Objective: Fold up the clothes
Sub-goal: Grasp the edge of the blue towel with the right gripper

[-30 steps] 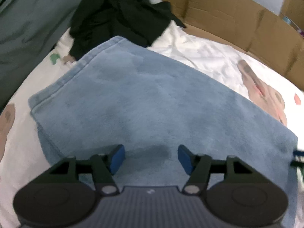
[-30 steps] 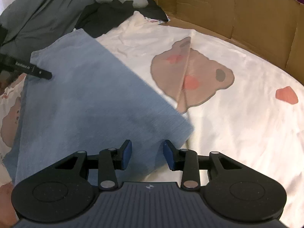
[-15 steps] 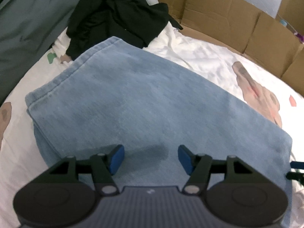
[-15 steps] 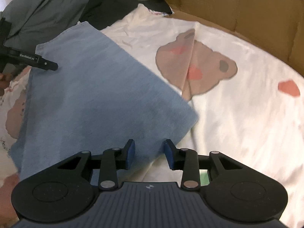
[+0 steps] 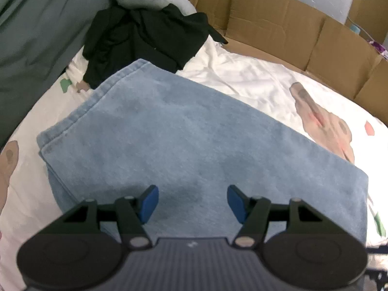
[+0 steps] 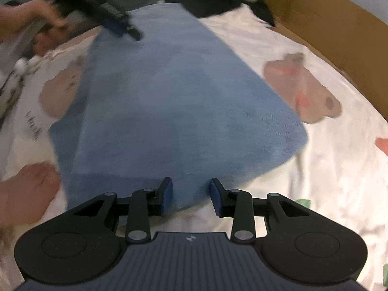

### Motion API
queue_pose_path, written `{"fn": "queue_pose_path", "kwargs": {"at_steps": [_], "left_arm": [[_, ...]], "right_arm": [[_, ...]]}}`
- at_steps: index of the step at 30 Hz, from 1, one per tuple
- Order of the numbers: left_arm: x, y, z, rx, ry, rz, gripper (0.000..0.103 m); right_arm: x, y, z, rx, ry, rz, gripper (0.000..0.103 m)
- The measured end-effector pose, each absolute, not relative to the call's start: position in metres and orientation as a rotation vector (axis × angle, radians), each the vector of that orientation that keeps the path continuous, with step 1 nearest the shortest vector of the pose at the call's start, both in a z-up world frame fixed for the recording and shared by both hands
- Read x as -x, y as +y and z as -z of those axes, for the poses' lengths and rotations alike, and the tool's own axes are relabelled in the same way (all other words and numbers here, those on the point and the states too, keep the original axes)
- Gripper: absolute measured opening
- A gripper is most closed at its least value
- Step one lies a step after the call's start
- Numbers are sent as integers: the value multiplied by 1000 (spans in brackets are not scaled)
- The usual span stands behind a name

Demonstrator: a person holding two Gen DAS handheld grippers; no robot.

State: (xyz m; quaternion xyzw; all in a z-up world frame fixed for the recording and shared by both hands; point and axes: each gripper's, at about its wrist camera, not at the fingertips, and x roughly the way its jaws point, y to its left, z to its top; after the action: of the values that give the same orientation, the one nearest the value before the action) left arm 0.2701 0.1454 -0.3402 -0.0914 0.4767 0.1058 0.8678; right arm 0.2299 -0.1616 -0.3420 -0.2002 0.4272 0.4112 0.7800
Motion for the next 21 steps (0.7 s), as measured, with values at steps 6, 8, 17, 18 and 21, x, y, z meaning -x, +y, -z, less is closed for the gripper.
{"fn": "queue_pose_path", "kwargs": {"at_steps": [6, 8, 17, 18, 21], "left_arm": [[-272, 144, 344, 195, 1009, -223, 66], [-272, 144, 345, 193, 1014, -222, 66], [-253, 154, 350, 202, 1025, -259, 66], [-251, 153, 349, 193, 1025, -259, 66], [-246, 152, 349, 184, 1025, -262, 66]], "right_arm": [[-204, -155, 343, 439, 938, -963, 32], [-199, -154, 343, 435, 947, -982, 32], [-224, -177, 341, 137, 1139, -910, 33], [-231, -184, 341, 69, 1160, -875, 33], [-247, -201, 343, -63, 1185, -785, 34]]}}
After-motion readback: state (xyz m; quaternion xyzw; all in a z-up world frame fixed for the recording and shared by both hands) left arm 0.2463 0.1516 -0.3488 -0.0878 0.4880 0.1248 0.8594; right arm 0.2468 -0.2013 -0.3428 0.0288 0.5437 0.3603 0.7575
